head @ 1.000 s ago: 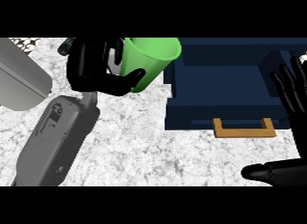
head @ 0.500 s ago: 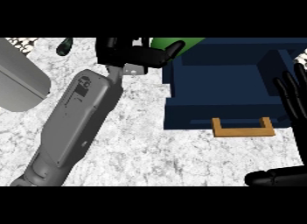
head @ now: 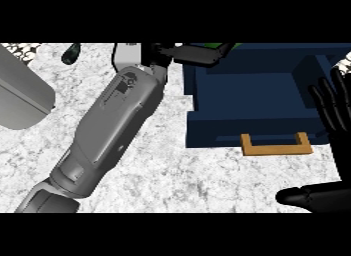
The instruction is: Pick up the cup, place it into the drawer and close the drawer
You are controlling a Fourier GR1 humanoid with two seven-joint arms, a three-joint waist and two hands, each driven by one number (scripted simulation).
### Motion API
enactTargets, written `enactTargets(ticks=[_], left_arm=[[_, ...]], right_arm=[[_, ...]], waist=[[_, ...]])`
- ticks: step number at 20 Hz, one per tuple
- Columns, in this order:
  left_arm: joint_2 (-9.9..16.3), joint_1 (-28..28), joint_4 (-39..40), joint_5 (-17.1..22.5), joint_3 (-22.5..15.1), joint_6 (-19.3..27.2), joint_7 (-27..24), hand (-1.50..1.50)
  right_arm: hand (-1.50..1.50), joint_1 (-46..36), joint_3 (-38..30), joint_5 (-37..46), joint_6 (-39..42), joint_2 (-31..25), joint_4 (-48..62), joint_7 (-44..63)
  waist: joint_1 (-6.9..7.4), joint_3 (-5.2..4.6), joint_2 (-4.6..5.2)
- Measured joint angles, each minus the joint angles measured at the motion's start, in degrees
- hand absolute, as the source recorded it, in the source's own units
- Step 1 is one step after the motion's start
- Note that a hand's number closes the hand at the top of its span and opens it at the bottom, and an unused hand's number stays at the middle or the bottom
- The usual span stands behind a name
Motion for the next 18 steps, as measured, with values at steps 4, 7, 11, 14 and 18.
enactTargets(ticks=[4, 7, 11, 14, 18], left_arm=[[-0.27, -3.33, 6.33, 3.28, -2.49, 1.26, -2.33, 1.50], [-0.36, -5.82, 10.69, 6.34, -4.71, 2.82, -3.12, 1.50], [-0.42, -8.02, 15.36, 9.55, -8.01, 3.25, -4.20, 1.50], [-0.44, -8.39, 17.63, 11.26, -11.18, 3.65, -5.10, 1.50], [-0.43, -10.23, 20.17, 13.29, -14.95, 4.78, -5.11, 1.50]], right_arm=[[-1.50, 0.02, -0.67, -1.13, 0.60, -0.45, -0.12, 0.15], [-1.50, -0.15, -0.97, -1.84, 1.31, -0.93, 0.16, 0.22], [-1.50, -1.46, -0.94, -0.92, 1.17, -0.74, 2.25, -1.22], [-1.50, -1.76, 0.19, -0.16, 0.87, -0.03, 2.39, -1.45], [-1.50, -2.60, 1.21, -0.21, 0.77, 0.30, 1.91, -0.56]], waist=[[-0.52, 0.00, 0.08], [-1.13, 0.00, 0.20], [-1.49, 0.03, 0.37], [-1.93, 0.02, 0.42], [-2.94, 0.04, 0.62]])
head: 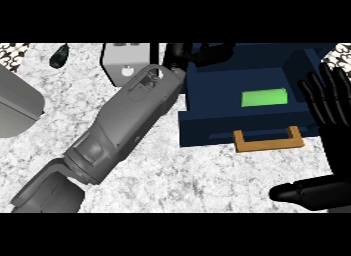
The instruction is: Pick up the cup, place it into the drawer and close the drawer
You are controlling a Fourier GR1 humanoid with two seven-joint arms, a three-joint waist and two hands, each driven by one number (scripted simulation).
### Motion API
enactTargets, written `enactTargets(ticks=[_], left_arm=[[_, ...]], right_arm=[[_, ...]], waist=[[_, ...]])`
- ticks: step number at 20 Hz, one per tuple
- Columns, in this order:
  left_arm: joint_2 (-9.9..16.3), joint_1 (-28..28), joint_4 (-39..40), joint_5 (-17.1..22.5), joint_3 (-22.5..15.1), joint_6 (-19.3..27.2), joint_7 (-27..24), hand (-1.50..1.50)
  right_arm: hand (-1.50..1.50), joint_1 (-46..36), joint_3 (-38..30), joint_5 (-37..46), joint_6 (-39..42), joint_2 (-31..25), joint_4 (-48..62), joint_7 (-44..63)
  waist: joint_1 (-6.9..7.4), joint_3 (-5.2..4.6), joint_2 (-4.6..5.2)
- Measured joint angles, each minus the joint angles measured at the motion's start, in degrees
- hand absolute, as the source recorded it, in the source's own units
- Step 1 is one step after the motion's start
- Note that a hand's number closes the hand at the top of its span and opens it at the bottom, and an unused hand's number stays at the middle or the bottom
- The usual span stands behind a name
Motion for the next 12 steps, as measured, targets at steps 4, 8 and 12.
enactTargets(ticks=[4, 8, 12], left_arm=[[-0.02, -1.28, 1.93, 1.28, -3.85, 1.17, 1.11, 1.50], [-0.01, -1.76, 4.15, 1.10, -7.75, 2.38, 1.66, -1.50], [-0.02, -2.40, 4.69, 2.11, -9.91, 3.71, 2.30, -1.50]], right_arm=[[-1.50, -0.27, 0.01, -0.66, 0.21, -0.16, -0.36, 0.69], [-1.50, -1.09, 0.16, -0.96, 0.59, -0.37, -0.03, 0.81], [-1.50, -0.81, 0.10, -1.63, 0.93, -0.11, -0.17, 0.15]], waist=[[-0.79, 0.02, 0.15], [-1.48, 0.04, 0.44], [-1.98, 0.04, 0.56]])
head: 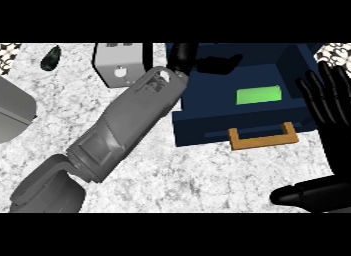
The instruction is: Pick up the cup, place it into the drawer and close the drawer
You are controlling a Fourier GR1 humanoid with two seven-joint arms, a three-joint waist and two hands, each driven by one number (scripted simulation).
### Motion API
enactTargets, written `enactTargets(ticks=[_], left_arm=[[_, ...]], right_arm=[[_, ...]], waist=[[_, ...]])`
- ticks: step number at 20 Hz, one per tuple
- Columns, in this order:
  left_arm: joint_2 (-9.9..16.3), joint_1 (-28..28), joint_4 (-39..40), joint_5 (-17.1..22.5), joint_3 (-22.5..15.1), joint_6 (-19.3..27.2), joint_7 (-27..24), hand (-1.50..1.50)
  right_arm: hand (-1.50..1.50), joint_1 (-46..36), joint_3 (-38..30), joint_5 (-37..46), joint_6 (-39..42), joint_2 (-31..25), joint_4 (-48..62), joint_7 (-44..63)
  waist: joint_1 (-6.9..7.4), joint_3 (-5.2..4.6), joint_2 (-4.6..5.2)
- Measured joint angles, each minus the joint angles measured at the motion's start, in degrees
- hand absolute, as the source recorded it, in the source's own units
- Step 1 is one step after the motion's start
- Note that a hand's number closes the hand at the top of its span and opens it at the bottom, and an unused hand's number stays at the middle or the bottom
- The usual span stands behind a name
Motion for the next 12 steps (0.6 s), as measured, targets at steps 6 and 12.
enactTargets(ticks=[6, 12], left_arm=[[-0.01, 0.98, -2.39, 4.49, 0.40, -0.80, -3.17, -1.50], [0.00, 1.31, -4.85, 8.67, 3.13, -3.56, -8.31, -1.50]], right_arm=[[-1.50, -0.37, 0.15, -1.47, 0.16, 0.71, -0.01, -0.13], [-1.50, 0.44, -0.94, -5.38, 1.04, 0.23, -1.21, 1.87]], waist=[[0.25, -0.04, -0.03], [2.17, -0.07, -0.55]])
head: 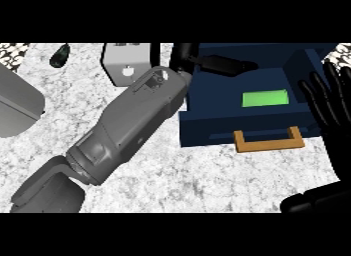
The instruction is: Pick up the cup, place it into the drawer and close the drawer
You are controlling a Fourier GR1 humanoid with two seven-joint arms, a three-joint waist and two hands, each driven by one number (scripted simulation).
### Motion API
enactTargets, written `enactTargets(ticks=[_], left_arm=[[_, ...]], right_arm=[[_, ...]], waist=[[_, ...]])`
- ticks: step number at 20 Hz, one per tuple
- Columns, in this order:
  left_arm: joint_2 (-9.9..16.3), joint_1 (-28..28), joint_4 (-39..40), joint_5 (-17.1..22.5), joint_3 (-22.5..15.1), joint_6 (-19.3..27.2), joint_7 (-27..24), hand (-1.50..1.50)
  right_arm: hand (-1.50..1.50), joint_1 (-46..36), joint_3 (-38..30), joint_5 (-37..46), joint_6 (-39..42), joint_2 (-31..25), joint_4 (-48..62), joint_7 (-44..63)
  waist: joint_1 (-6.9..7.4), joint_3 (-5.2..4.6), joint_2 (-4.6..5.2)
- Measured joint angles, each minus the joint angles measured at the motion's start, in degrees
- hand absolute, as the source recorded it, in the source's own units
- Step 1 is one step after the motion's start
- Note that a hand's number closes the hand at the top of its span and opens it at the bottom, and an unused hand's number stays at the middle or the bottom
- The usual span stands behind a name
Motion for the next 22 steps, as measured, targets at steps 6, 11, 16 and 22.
enactTargets(ticks=[6, 11, 16, 22], left_arm=[[0.43, 2.62, -5.06, 1.41, 3.18, -0.90, 0.26, -1.50], [4.66, 6.42, -10.95, 2.23, 5.68, -1.40, 1.55, -1.50], [10.04, 14.55, -21.20, 2.88, 6.67, -0.21, 4.45, -1.50], [17.46, 27.19, -34.80, 3.17, 7.53, -0.52, 7.28, -1.50]], right_arm=[[1.50, 2.79, -1.52, -2.24, 3.07, -2.26, -1.90, 0.10], [1.50, 4.27, -0.70, 1.36, 6.87, -6.13, -3.51, -0.16], [1.50, 5.25, 0.43, 6.28, 8.40, -8.43, -4.05, 0.18], [1.50, 6.06, 2.50, 12.48, 9.15, -9.71, -3.98, 0.83]], waist=[[2.90, -0.03, -0.84], [4.40, -0.06, -1.21], [5.66, -0.07, -1.53], [5.83, -0.07, -1.45]])
